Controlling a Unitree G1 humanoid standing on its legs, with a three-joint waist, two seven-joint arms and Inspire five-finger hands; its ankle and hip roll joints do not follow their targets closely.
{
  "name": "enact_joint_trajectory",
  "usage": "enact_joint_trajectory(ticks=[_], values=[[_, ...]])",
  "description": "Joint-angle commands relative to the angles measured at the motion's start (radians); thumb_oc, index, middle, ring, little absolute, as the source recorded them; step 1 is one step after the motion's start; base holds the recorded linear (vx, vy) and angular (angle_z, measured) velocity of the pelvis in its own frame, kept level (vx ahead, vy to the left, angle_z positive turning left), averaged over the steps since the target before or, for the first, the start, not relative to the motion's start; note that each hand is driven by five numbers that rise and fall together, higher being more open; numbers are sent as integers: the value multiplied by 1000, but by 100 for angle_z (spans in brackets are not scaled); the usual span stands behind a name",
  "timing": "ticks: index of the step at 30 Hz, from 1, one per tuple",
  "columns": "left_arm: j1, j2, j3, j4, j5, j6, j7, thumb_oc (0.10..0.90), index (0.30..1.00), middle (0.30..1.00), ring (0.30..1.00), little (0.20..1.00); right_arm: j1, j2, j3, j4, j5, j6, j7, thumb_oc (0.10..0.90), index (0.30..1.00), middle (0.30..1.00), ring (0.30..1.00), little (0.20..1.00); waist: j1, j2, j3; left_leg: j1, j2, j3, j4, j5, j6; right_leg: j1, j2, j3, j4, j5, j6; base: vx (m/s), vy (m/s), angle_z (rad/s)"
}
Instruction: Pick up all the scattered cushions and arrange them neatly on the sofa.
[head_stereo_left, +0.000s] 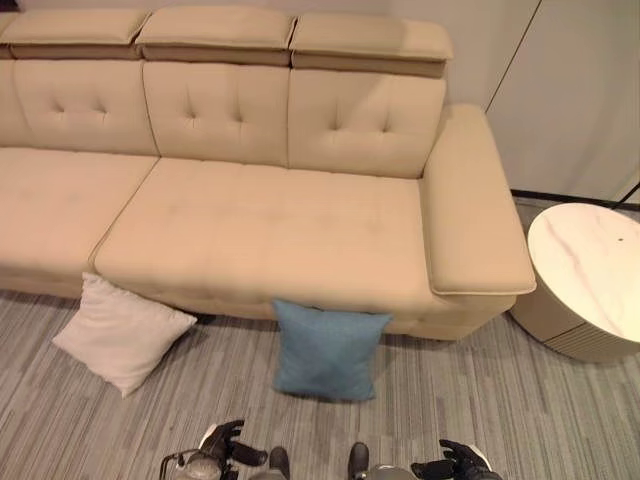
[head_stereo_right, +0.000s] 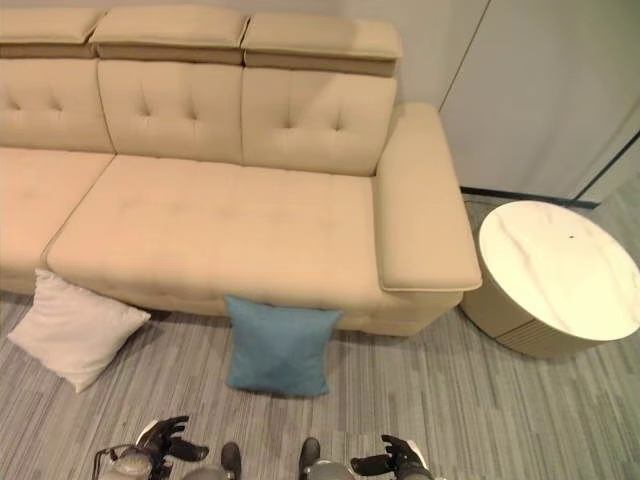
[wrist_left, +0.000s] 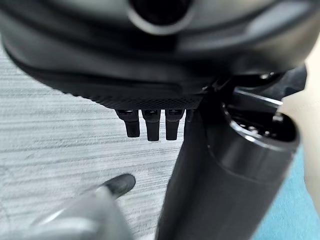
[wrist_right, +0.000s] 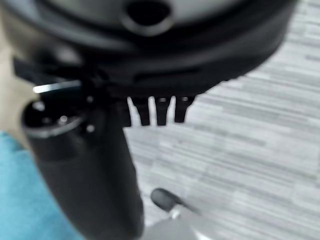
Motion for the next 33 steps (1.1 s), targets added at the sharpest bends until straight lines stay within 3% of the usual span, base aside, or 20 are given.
enact_joint_trajectory(ticks=[1,4,8,14,18,20,23,26,33], values=[[-1,8,-9,-19,1,-19,-6,800,900,900,900,900,4,-33,12,-10,18,-27,-30,800,900,900,900,900,-7,-34,16,12,-47,14,25,-193,91,62,9,27,-82,0,60,183,30,-7],[3,7,-14,-11,9,-16,-4,800,900,900,900,900,5,-35,15,-4,12,-27,-32,800,900,900,900,900,8,-30,12,-18,-24,-16,-74,-124,79,100,21,45,-102,-18,66,182,63,8],[6,8,-15,-8,8,-16,-3,800,900,900,900,900,6,-34,16,-1,5,-25,-32,800,900,900,900,900,27,-27,17,-69,-13,-44,-109,-65,67,136,28,66,-111,-40,68,171,113,0],[21,17,8,12,12,-11,-7,800,900,900,900,900,12,-13,18,0,-5,-20,-22,800,900,900,900,900,42,-35,-7,-29,-35,-42,-126,-94,91,147,-8,112,-89,-42,95,190,205,-47],[12,45,25,-6,-2,-13,2,800,900,900,900,900,-11,-5,29,-30,-5,-17,-17,800,900,900,900,900,54,-38,0,-12,-56,-13,-117,-136,134,64,-51,132,42,-17,137,74,184,-32],[12,45,25,-6,-2,-13,2,800,900,900,900,900,-11,-5,29,-30,-5,-17,-17,800,900,900,900,900,55,-38,0,-12,-56,-12,-116,-137,135,62,-52,133,44,-18,137,23,70,-30],[13,68,33,-8,-5,-14,7,800,900,900,900,900,-31,-3,37,-59,-1,-22,-21,800,900,900,900,900,47,-22,21,9,-67,-9,-114,-154,164,-26,-57,141,157,8,142,74,135,-13],[14,72,27,-6,3,-15,6,800,900,900,900,900,-36,-15,48,-58,-12,-23,-25,800,900,900,900,900,34,-20,23,38,-85,-16,-130,-159,167,-49,-24,137,99,6,125,73,42,-20],[11,61,26,-1,11,-21,7,800,900,900,900,900,-34,-27,56,-56,-17,-29,-34,800,900,900,900,900,37,-34,19,42,-90,-19,-141,-158,150,7,-9,127,-35,16,114,20,-76,5]])
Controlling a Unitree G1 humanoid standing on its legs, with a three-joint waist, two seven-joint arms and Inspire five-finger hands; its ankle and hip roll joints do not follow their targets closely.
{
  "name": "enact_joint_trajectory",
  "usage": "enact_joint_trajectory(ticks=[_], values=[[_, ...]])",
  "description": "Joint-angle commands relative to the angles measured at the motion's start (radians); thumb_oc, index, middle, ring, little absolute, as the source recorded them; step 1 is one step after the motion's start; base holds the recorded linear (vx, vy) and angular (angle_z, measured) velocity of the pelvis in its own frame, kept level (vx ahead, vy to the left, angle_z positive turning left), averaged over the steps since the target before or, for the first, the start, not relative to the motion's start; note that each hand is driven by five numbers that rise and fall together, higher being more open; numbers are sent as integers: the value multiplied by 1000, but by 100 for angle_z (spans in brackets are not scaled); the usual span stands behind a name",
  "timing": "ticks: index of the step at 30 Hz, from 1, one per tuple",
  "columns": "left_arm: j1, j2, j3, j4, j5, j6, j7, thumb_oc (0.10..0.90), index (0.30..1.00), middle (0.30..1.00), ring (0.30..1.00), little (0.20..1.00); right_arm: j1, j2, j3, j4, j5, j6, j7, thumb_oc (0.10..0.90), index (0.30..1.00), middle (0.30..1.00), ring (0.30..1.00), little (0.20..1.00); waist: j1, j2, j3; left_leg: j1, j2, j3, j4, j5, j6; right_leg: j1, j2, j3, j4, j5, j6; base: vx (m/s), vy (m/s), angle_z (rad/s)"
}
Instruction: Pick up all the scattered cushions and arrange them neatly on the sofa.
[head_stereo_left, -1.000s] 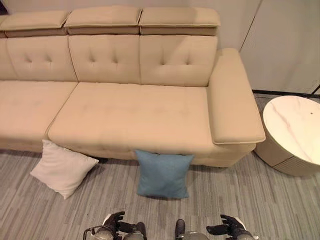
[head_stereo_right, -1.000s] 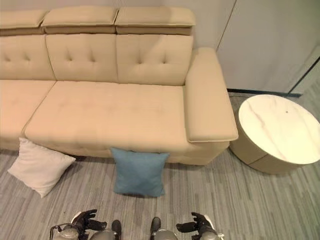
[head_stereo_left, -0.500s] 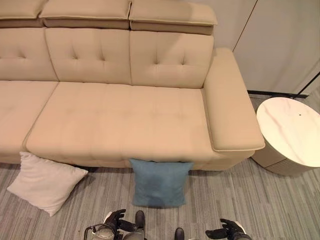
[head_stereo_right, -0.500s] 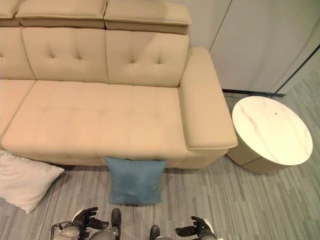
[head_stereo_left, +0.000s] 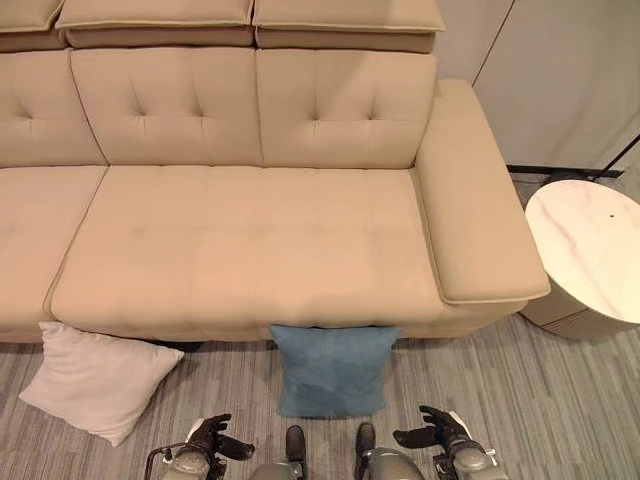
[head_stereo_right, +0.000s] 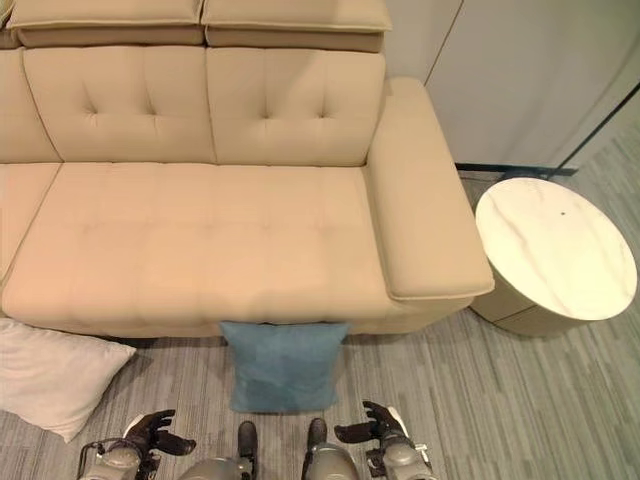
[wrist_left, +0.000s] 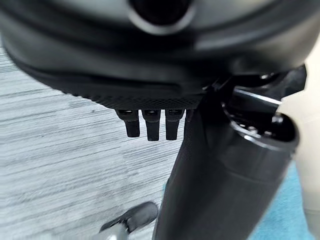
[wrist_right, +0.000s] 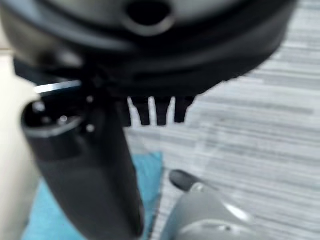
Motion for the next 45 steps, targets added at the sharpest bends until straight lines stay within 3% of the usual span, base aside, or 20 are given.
enact_joint_trajectory(ticks=[1,5,8,9,11,16,20,23,25,31,32,38,39,40,41,42,43,45], values=[[-16,1,19,-3,10,-21,7,800,900,900,900,900,6,-67,25,-20,-11,-22,-37,800,900,900,900,900,-2,-39,-29,-82,-18,-32,105,-99,-35,25,-10,14,-49,-8,44,-38,-102,-4],[-50,3,13,-27,-23,-30,19,800,900,900,900,900,-20,-73,29,-39,9,-32,-54,800,900,900,900,900,-4,-44,3,-137,-10,-38,117,-89,-44,-6,-9,4,-48,-6,36,-155,-95,14],[-138,26,6,-103,-129,-68,80,800,900,900,900,900,-92,-96,17,-102,76,-64,-100,800,900,900,900,900,-8,-37,66,-314,-2,-60,195,-73,-57,-193,-13,-13,47,-9,19,-299,-111,23],[-138,26,6,-103,-129,-68,80,800,900,900,900,900,-92,-96,17,-102,76,-64,-100,800,900,900,900,900,-8,-37,66,-315,-2,-60,195,-73,-57,-193,-13,-13,47,-9,19,-246,-70,19],[-195,48,5,-172,-211,-102,128,800,900,900,900,900,-152,-127,4,-175,120,-90,-149,800,900,900,900,900,-11,-22,82,-480,1,-62,287,-66,-60,-363,-23,-28,159,-25,4,-259,-46,14],[-279,69,3,-223,-275,-133,185,800,900,900,900,900,-253,-156,-9,-231,163,-118,-216,800,900,900,900,900,-13,0,94,-684,19,-72,434,-105,-63,-577,-42,-20,331,-93,-3,-94,-8,6],[-457,101,-20,-257,-342,-159,240,800,900,900,900,900,-480,-207,13,-256,196,-156,-304,800,900,900,900,900,-19,25,82,-1064,30,-78,676,-147,-57,-971,-74,23,626,-168,-32,-109,29,6],[-569,130,-56,-292,-344,-167,255,800,900,900,900,900,-610,-241,36,-275,203,-170,-340,800,900,900,900,900,-24,32,73,-1217,19,-79,729,-158,-50,-1127,-78,42,696,-185,-39,56,13,-7],[-635,142,-80,-298,-343,-171,263,800,900,900,900,900,-679,-247,58,-287,199,-173,-359,800,900,900,900,900,-29,35,72,-1284,10,-76,732,-154,-47,-1198,-80,56,710,-186,-33,34,22,6],[-666,147,-91,-298,-341,-174,268,800,900,900,900,900,-706,-246,64,-284,201,-175,-365,800,900,900,900,900,-30,33,68,-1309,6,-73,736,-154,-44,-1225,-80,57,718,-187,-30,5,-2,2],[-770,142,-143,-313,-342,-181,279,800,900,900,900,900,-794,-222,110,-302,218,-189,-376,800,900,900,900,900,-33,33,73,-1360,-7,-77,732,-148,-39,-1273,-80,66,714,-184,-26,46,-4,-3],[-938,69,-214,-324,-363,-194,295,800,900,900,900,900,-944,-125,201,-342,244,-211,-366,800,900,900,900,900,-37,27,62,-1415,-20,-82,726,-144,-30,-1332,-75,80,712,-173,-11,34,5,5],[-972,47,-230,-334,-363,-196,294,800,900,900,900,900,-972,-102,224,-361,240,-212,-359,731,796,796,796,796,-38,25,58,-1418,-23,-84,719,-142,-29,-1333,-71,80,702,-168,-7,0,0,0],[-973,47,-229,-333,-363,-196,294,800,900,900,900,900,-974,-102,224,-361,240,-212,-359,593,589,589,589,589,-38,25,58,-1419,-23,-84,719,-142,-29,-1333,-71,80,702,-168,-7,0,0,0],[-992,34,-240,-337,-367,-201,291,621,632,632,632,632,-990,-90,236,-368,240,-217,-351,461,392,392,392,392,-39,24,54,-1418,-24,-86,708,-140,-29,-1333,-70,78,691,-165,-5,0,0,0],[-1003,28,-243,-341,-370,-203,290,461,392,392,392,392,-998,-84,239,-374,243,-219,-351,400,300,300,300,300,-40,23,51,-1418,-24,-87,705,-140,-29,-1331,-69,78,686,-163,-4,0,0,0],[-1028,20,-253,-366,-365,-210,295,400,300,300,300,300,-1010,-69,234,-399,256,-236,-347,400,300,300,300,300,-43,23,44,-1420,-27,-91,696,-138,-29,-1333,-67,79,677,-159,0,0,0,0],[-1033,13,-250,-392,-369,-221,298,400,300,300,300,300,-1008,-58,222,-433,261,-251,-346,400,300,300,300,300,-46,24,40,-1419,-29,-94,688,-135,-31,-1334,-66,78,669,-156,3,0,0,0]])
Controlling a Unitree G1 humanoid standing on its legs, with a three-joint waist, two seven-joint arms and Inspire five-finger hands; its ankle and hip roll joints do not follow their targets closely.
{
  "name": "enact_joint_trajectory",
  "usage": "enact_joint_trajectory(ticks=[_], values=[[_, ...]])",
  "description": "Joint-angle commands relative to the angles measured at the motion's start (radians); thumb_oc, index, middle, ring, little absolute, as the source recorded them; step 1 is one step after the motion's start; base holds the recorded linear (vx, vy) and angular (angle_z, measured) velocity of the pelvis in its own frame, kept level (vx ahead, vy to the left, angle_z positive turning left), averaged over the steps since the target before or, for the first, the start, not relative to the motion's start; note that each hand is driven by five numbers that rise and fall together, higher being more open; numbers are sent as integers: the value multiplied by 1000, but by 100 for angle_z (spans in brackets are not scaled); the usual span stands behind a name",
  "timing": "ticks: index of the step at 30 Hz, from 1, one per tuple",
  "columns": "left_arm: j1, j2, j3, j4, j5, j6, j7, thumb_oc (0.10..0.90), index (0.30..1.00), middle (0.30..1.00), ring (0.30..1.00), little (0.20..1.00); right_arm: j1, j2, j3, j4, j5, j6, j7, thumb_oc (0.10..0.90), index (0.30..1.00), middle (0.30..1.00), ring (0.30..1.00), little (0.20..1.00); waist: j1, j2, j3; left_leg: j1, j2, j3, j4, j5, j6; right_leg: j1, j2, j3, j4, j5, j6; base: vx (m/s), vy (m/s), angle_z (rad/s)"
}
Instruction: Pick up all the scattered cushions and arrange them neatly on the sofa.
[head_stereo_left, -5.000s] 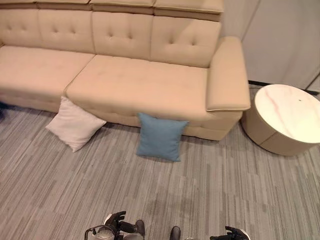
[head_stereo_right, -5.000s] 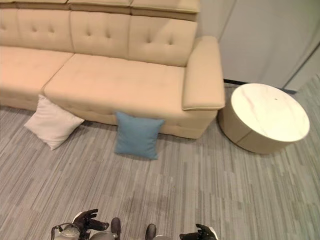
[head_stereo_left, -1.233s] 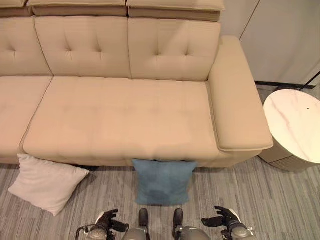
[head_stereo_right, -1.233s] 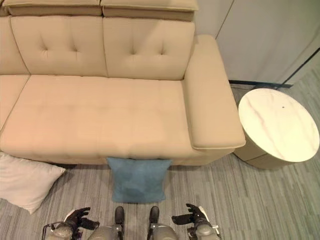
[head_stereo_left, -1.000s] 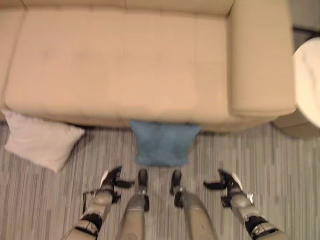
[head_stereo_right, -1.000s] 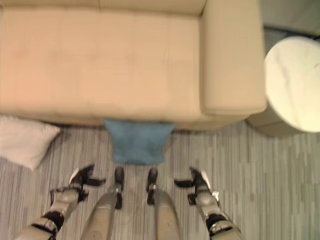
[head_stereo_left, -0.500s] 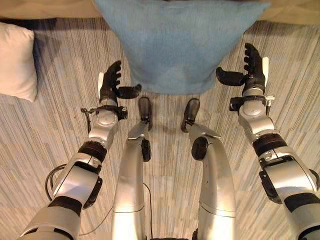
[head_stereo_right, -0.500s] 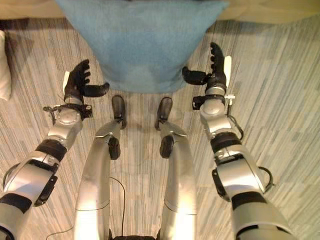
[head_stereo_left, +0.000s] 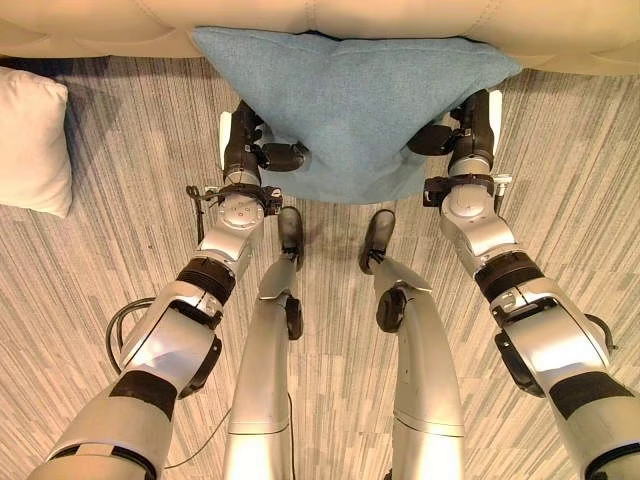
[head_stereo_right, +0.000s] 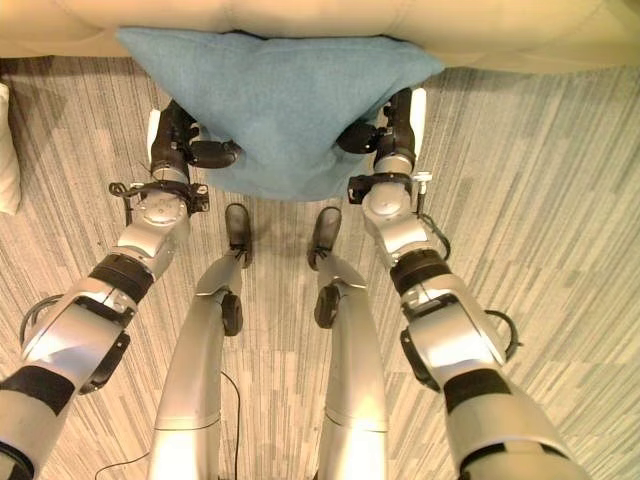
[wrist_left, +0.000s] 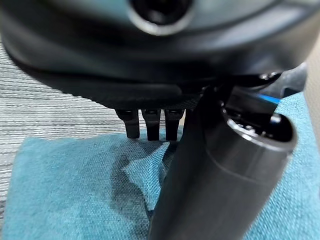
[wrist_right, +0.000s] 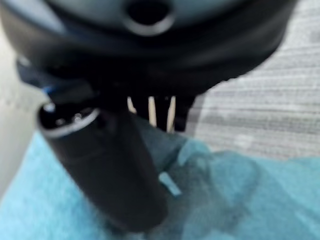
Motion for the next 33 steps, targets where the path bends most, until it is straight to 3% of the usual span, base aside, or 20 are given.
enact_joint_trajectory(ticks=[1,9,16,20,21,26,28,33], values=[[-11,-68,-12,-86,26,-133,-23,400,300,300,300,300,9,109,60,-173,3,-149,47,400,300,300,300,300,-3,1,-122,18,-16,-25,6,-93,9,83,24,72,-33,-85,114,0,0,0],[131,-84,47,-223,26,-167,-31,400,300,300,300,300,157,122,-12,-272,-16,-195,71,400,300,300,300,300,-3,6,-156,98,-24,-34,-65,-78,4,152,40,64,-88,-61,120,-9,3,-1],[375,-88,88,-407,85,-180,-83,400,300,300,300,300,407,123,-84,-434,-46,-217,131,400,300,300,300,300,2,11,-146,334,-16,-53,-218,-48,-21,375,40,43,-220,-18,130,-8,-10,-1],[572,-113,105,-495,79,-185,-144,400,300,300,300,300,606,114,-98,-536,-105,-207,184,400,300,300,300,300,8,2,-156,574,-22,-76,-363,-22,-46,599,48,10,-358,9,137,-46,-86,0],[601,-112,107,-507,79,-184,-154,400,300,300,300,300,638,108,-101,-550,-122,-201,190,400,300,300,300,300,11,1,-155,604,-23,-72,-387,12,-46,631,46,-5,-389,42,130,-84,-77,-2],[733,-98,117,-572,73,-184,-192,400,300,300,300,300,774,103,-130,-614,-140,-187,223,400,300,300,300,300,14,-5,-168,798,-13,-86,-479,31,-58,833,52,-34,-496,49,131,21,-89,8],[841,-64,137,-630,77,-181,-228,400,300,300,300,300,881,64,-162,-678,-184,-178,251,400,300,300,300,300,14,-9,-182,976,7,-89,-547,44,-74,1033,68,-57,-588,44,129,158,-179,-2],[912,-39,164,-660,80,-182,-248,400,300,300,300,300,965,48,-198,-729,-195,-179,274,400,300,300,300,300,8,-13,-211,1104,32,-78,-589,54,-96,1189,91,-72,-660,35,126,97,-98,5]])
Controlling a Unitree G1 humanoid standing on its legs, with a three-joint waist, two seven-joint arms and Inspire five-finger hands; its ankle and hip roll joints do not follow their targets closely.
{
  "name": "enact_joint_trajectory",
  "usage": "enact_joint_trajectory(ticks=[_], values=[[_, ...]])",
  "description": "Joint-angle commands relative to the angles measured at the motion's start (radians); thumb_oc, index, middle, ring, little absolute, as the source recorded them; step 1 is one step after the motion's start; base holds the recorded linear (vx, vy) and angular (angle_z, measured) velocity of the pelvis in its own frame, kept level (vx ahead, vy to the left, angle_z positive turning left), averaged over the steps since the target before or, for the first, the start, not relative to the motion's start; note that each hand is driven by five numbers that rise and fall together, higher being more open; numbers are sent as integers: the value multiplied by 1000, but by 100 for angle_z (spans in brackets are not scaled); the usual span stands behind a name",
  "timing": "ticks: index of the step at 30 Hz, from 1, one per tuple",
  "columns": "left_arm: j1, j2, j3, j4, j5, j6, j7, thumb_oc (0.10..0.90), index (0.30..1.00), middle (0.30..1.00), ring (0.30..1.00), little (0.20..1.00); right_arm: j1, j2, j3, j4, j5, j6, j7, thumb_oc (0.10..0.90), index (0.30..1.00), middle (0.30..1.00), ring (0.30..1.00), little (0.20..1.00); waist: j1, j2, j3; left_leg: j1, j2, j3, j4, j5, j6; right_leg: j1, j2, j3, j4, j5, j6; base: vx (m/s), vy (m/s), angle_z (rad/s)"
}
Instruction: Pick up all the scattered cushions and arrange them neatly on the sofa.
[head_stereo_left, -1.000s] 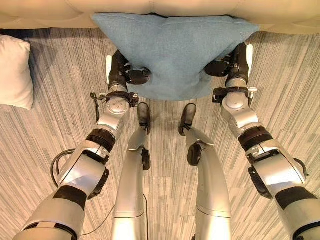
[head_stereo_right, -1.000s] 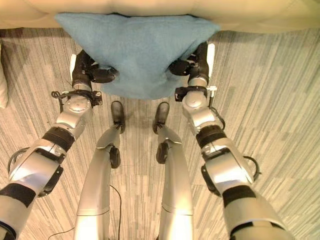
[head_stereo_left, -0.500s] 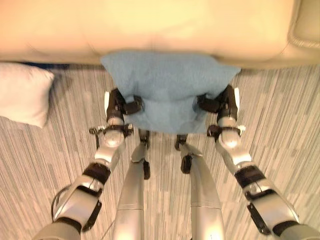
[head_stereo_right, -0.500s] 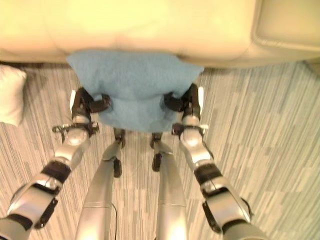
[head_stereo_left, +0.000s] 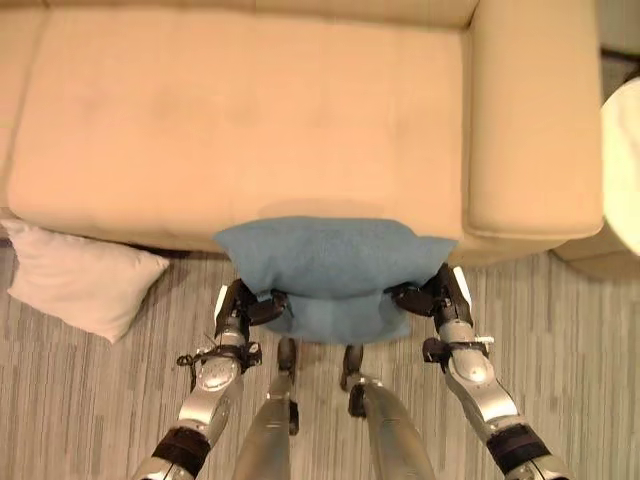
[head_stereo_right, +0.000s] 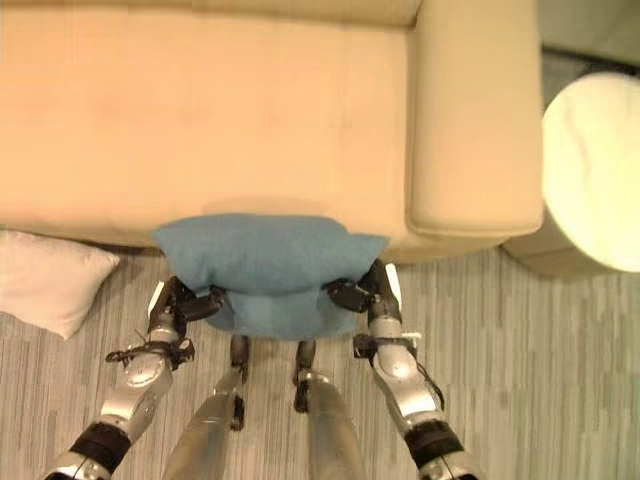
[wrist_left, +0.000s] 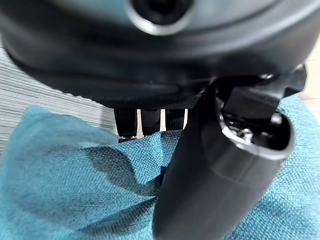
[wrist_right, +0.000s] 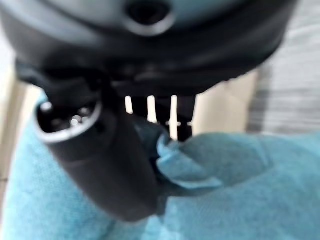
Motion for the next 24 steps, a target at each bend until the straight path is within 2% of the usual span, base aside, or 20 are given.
enact_joint_trajectory(ticks=[1,3,7,9,14,15,16,18,20,24], values=[[-56,-26,2,-114,34,-129,-68,400,300,300,300,300,-12,-5,-28,-149,-23,-99,41,400,300,300,300,300,-18,4,-143,27,1,-6,26,-68,-62,159,5,12,-181,8,63,128,-125,14],[-33,-26,12,-119,31,-125,-73,400,300,300,300,300,8,-9,-36,-162,-26,-95,48,400,300,300,300,300,-18,2,-150,58,3,-3,26,-74,-62,194,12,9,-190,4,59,111,-73,9],[42,-27,27,-117,54,-103,-92,400,300,300,300,300,73,-38,-63,-198,-63,-77,78,400,300,300,300,300,-15,-18,-189,136,3,10,104,-131,-50,326,23,20,-225,-13,51,136,-40,6],[56,-25,22,-121,62,-95,-94,400,300,300,300,300,84,-38,-64,-213,-63,-70,84,400,300,300,300,300,-10,-24,-195,150,2,9,116,-139,-44,357,22,24,-240,-13,52,125,14,0],[63,-31,5,-125,74,-84,-92,400,300,300,300,300,91,-43,-82,-227,-57,-59,79,400,300,300,300,300,-5,-37,-212,112,10,35,79,-95,-43,403,10,19,-278,-9,65,90,67,4],[58,-34,0,-125,81,-78,-87,400,300,300,300,300,89,-40,-86,-227,-56,-58,69,400,300,300,300,300,0,-44,-211,55,4,59,90,-80,-45,419,8,18,-288,-11,66,155,118,6],[63,-36,7,-128,86,-78,-89,400,300,300,300,300,89,-38,-91,-230,-61,-53,63,400,300,300,300,300,10,-37,-228,55,9,73,47,-77,-41,430,17,32,-288,-18,71,238,169,8],[77,-37,12,-133,95,-75,-84,400,300,300,300,300,98,-31,-91,-236,-67,-49,64,400,300,300,300,300,15,-36,-238,76,6,70,33,-78,-34,438,13,35,-286,-20,79,182,121,-8],[98,-32,11,-152,101,-76,-92,400,300,300,300,300,111,-16,-92,-243,-66,-44,71,400,300,300,300,300,16,-39,-250,110,-8,66,30,-93,-23,457,-11,49,-274,-27,98,252,191,-35],[121,-20,25,-177,101,-70,-96,400,300,300,300,300,119,10,-92,-255,-72,-40,84,400,300,300,300,300,32,-37,-245,167,-25,93,27,-130,18,434,-53,84,-147,-17,132,186,212,-56]])
